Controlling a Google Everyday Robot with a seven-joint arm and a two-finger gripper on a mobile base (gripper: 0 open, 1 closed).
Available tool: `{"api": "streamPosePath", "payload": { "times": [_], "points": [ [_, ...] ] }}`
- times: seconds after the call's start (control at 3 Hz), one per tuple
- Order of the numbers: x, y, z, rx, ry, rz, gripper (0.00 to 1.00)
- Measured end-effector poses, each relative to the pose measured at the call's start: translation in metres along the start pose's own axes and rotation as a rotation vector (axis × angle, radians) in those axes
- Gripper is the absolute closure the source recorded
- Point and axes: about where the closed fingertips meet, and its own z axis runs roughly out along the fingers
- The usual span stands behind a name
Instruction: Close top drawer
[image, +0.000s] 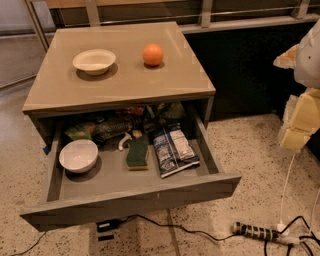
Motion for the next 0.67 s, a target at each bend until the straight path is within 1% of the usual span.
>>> {"api": "streamPosePath", "payload": {
  "times": [0.33,0.67],
  "points": [
    [0.0020,0.0010,0.0024,-0.004,0.001,0.005,0.00],
    [0.0060,0.0071,0.0070,-0.011,-0.003,0.005,0.20]
  ]
}}
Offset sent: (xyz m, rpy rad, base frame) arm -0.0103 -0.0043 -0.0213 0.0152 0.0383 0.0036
